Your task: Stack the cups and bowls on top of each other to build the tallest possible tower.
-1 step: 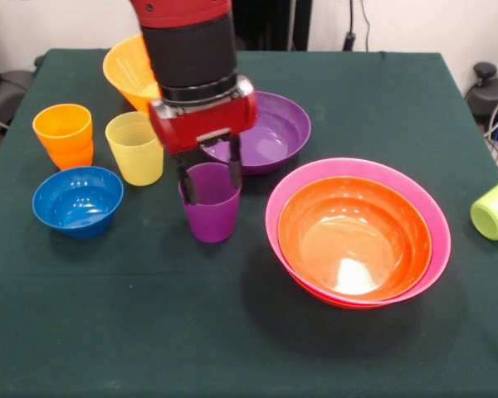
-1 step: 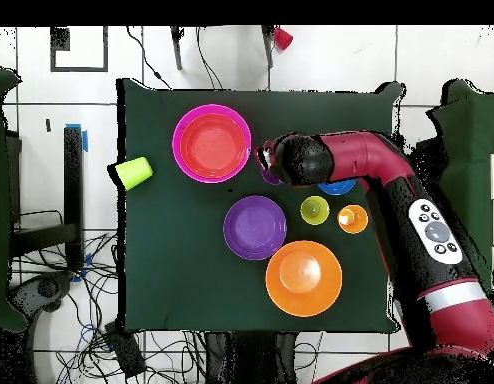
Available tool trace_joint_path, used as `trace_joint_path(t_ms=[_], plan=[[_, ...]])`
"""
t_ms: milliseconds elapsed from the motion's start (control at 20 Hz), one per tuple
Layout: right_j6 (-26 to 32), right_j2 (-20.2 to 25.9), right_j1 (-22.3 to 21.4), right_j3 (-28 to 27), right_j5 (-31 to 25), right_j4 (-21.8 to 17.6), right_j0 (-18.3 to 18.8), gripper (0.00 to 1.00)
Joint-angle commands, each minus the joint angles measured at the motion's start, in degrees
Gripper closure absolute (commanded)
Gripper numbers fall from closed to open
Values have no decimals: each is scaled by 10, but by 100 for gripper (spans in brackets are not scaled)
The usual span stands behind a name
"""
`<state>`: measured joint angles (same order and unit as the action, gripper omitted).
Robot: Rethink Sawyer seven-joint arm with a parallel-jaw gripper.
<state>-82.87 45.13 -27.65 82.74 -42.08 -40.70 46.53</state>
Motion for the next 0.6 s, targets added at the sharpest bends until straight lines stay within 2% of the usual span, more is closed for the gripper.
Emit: trace_joint_path(t_ms=[50,250,600], plan=[[136,-15,-11,5,-76,-1,15,0],[155,-11,-14,7,-87,0,30,0],[160,-8,16,-4,-67,-17,38,0]])
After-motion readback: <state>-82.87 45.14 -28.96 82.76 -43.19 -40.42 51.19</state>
